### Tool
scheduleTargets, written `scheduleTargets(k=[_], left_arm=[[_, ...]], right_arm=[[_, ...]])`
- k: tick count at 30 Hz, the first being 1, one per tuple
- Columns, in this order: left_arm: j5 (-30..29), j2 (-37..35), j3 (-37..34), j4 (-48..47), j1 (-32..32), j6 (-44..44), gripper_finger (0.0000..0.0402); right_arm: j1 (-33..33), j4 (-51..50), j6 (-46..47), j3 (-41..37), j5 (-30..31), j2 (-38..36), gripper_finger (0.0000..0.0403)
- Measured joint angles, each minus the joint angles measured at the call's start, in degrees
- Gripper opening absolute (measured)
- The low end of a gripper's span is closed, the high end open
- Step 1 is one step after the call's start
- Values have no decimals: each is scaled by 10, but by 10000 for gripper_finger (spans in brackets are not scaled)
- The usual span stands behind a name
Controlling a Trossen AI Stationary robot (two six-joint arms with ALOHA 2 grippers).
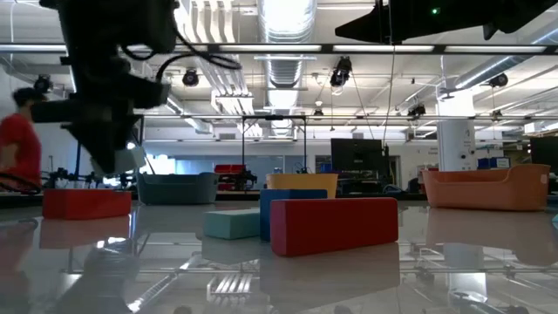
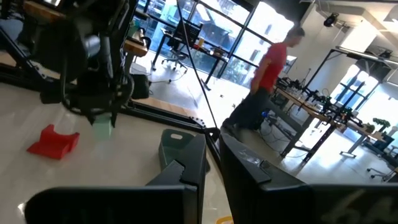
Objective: Sort & place blocks by color
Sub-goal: Put the light blue block into the blue bin
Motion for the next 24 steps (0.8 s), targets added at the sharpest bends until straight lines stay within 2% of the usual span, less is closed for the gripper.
scheduleTargets(k=[4, 7, 11, 18, 21, 24], left_arm=[[-12, -17, 21, 0, 29, 32, 136], [-17, -23, 43, 2, 74, 68, 136], [-17, -21, 77, 10, 159, 143, 136], [6, -21, 103, 86, 337, 323, 136], [56, -21, 101, 133, 401, 371, 136], [120, -17, 90, 189, 446, 375, 136]], right_arm=[[1, -5, 6, 0, 0, -6, 38], [1, -18, 13, 0, 0, -18, 38], [1, -40, 23, 0, 0, -36, 38], [2, -74, 30, 0, -1, -58, 38], [1, -77, 30, -1, -1, -60, 38], [2, -83, 30, -1, -2, -60, 38]])
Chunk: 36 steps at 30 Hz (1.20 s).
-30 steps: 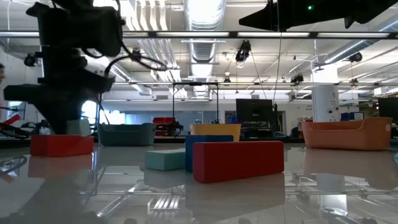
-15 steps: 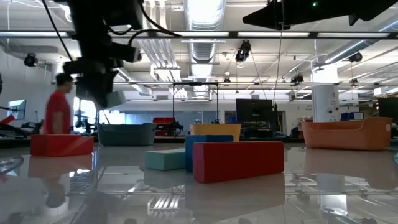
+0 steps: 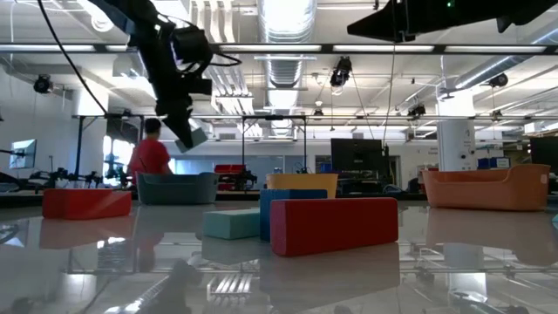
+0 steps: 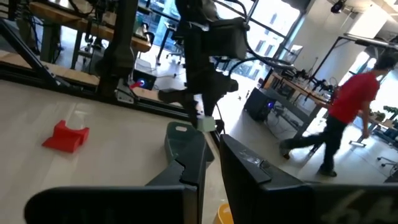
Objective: Sort & place blocks by color
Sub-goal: Put the light blue block into the blue bin, then put the blue block into the orange bin
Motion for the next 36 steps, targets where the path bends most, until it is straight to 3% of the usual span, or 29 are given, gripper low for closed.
scheduleTargets(k=[6, 18, 36], left_arm=[[16, 41, -4, 44, 27, 24, 136], [-1, 131, -4, 44, 28, 25, 136], [-6, 91, -2, 31, 16, 5, 189]], right_arm=[[0, -8, 6, 0, 0, 0, 38], [0, -17, 19, 0, 0, 0, 38], [0, -17, 22, 0, 0, 0, 38]])
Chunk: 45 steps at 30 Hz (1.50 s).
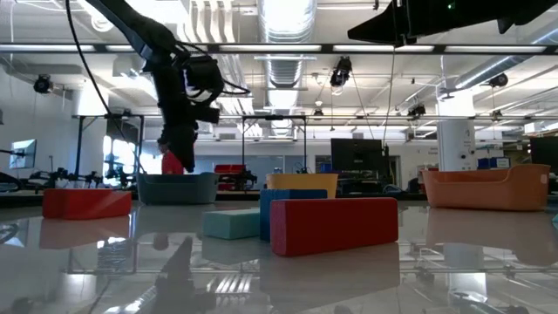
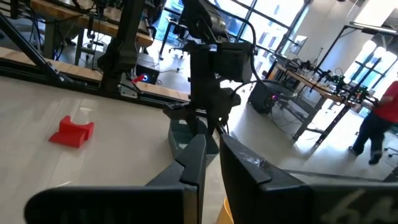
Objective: Sort & place blocks by color
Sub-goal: Put the blue block into the orange bin
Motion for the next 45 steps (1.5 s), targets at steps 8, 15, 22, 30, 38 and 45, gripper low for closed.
scheduleTargets(k=[8, 15, 22, 30, 38, 45], left_arm=[[-1, -88, -2, 16, -81, -155, 189], [-14, -173, -75, 168, -241, -306, 189], [-84, -206, -205, 431, -403, -371, 189], [-102, -206, -296, 620, -490, -434, 189], [-103, -204, -308, 626, -508, -461, 189], [-104, -204, -309, 626, -508, -461, 189]], right_arm=[[0, 0, 24, 0, -1, 0, 38], [0, 0, 100, -12, -45, 1, 38], [23, 0, 195, -38, -93, 2, 38], [69, 6, 226, -34, -88, 26, 38], [87, 29, 217, -19, -88, 94, 38], [87, 31, 222, -8, -87, 133, 38]])
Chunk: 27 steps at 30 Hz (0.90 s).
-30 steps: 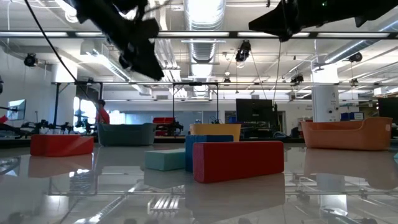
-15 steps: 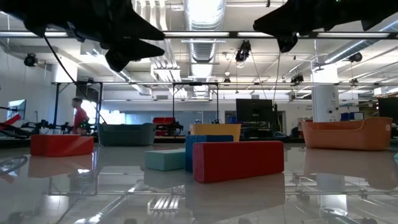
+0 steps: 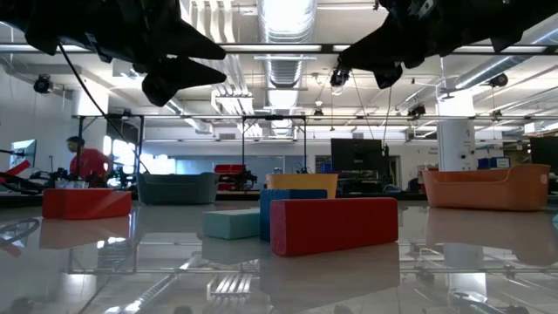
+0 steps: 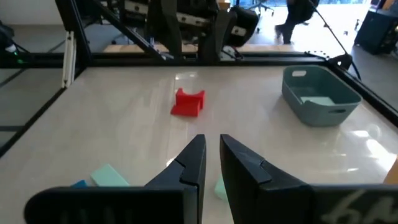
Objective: Sort & place blocks by color
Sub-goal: Put the blue block into the orange bin
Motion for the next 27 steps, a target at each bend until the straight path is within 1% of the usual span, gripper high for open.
scheduleTargets(k=[6, 11, 13, 16, 20, 23, 27], left_arm=[[0, 1, -1, -4, 0, 0, 190], [0, 18, -5, -6, 0, 0, 190], [0, 28, -5, -4, 0, 0, 190], [0, 38, -5, -5, 0, 0, 190], [0, 44, -6, -5, 0, 0, 190], [0, 44, -8, -4, 0, 0, 190], [0, 44, -12, -5, 0, 0, 190]], right_arm=[[0, 1, 7, 7, 2, 21, 38], [0, -5, 10, 27, 28, 46, 38], [0, -19, 12, 39, 42, 55, 38], [0, -66, 17, 63, 57, 65, 38], [0, -111, 20, 97, 60, 83, 39], [0, -119, 19, 113, 60, 95, 52], [-2, -122, 19, 120, 65, 105, 92]])
